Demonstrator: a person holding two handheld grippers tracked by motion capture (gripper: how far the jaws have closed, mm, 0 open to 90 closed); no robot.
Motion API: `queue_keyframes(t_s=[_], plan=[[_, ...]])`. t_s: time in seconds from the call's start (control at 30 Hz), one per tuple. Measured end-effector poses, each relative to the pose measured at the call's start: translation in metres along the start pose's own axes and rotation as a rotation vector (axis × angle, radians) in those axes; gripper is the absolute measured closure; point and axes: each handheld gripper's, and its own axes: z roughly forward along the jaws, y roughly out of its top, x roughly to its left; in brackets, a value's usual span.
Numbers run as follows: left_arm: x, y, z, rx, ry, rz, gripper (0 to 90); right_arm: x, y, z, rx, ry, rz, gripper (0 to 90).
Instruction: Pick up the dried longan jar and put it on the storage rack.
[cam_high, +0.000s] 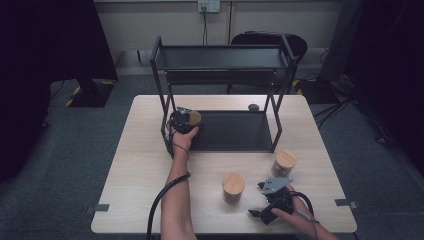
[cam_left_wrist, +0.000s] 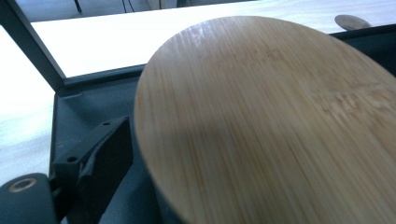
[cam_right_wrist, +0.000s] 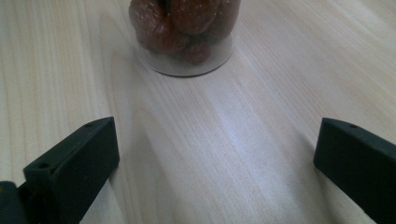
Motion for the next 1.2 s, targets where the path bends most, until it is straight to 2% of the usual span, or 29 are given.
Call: queue_keyframes(t_s=[0.27, 0.53, 0.63, 0.7, 1.2], plan=[[0.0, -0.005, -0.008, -0.003, -0.023, -0.025, 4.1, 0.0, 0.0, 0.0, 0.0, 0.0, 0.0, 0.0], [-0.004, -0.009, -0.015, -0.002, -0.056, -0.027, 2.6, 0.0, 0.0, 0.0, 0.0, 0.0, -0.001, 0.0], [-0.006, -0.009, -0.018, 0.006, -0.056, -0.039, 2.6, 0.0, 0.0, 0.0, 0.0, 0.0, 0.0, 0.0], [-0.007, -0.01, -0.02, 0.01, -0.055, -0.029, 2.6, 0.0, 0.0, 0.0, 0.0, 0.0, -0.001, 0.0], [-0.016, -0.018, -0.034, 0.011, -0.064, -0.035, 2.6, 0.0, 0.0, 0.0, 0.0, 0.0, -0.001, 0.0]])
